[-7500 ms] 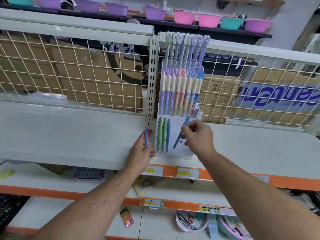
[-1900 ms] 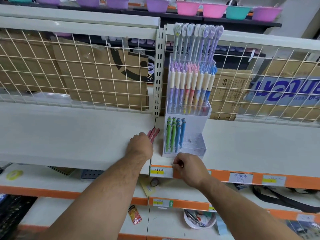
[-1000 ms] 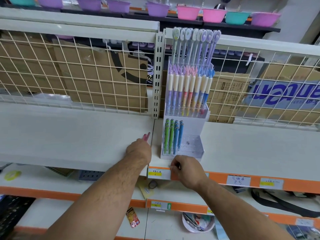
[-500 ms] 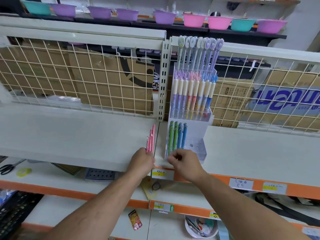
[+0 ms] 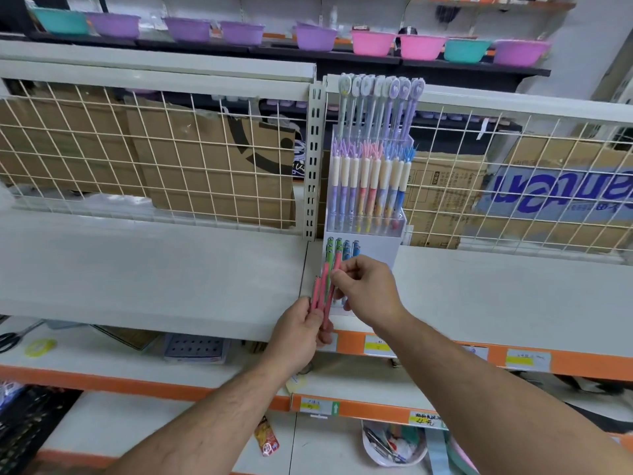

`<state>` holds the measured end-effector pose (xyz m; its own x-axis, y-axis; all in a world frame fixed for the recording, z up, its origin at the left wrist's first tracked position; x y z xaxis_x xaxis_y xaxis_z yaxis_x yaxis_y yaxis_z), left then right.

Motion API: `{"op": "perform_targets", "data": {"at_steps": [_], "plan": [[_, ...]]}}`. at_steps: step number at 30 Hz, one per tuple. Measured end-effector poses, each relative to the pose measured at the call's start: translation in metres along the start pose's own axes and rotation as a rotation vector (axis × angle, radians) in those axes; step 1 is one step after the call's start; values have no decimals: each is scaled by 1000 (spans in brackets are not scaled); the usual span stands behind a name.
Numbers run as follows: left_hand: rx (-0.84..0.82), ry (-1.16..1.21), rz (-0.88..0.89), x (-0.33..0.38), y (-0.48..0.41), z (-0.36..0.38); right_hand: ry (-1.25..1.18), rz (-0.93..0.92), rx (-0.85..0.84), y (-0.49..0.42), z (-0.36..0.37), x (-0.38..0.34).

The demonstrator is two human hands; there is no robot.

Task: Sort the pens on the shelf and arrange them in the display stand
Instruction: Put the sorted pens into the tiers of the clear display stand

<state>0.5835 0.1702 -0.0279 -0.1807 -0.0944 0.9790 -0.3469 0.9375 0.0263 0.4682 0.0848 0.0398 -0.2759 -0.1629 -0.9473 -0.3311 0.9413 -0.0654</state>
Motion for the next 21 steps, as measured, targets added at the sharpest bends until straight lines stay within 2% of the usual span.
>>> {"op": "perform_targets", "data": {"at_steps": [4,7,13,21], "plan": [[129,79,14,-4,-14,-9,-6,-27,105,-8,-35,-16],[164,-18,11,-5,-28,-16,-20,-44,185,-18,-58,-23],[114,-6,-47,-16,-40,-15,140,-89,194,-29,-63,-13],[86,38,-52,-20,-42,-16,215,-75,189,-33,-53,0]]}}
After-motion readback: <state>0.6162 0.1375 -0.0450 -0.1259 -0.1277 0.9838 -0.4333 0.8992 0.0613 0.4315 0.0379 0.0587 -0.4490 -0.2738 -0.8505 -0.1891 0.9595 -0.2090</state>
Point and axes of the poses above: each hand's wrist, its own y-axis away from the middle knuckle, its own z-axis out of the palm, x = y × z, the point moved 5 cm from there along -y, towards the middle knuckle, and after that the axes turned 3 degrees about z, right-handed, at the moved point
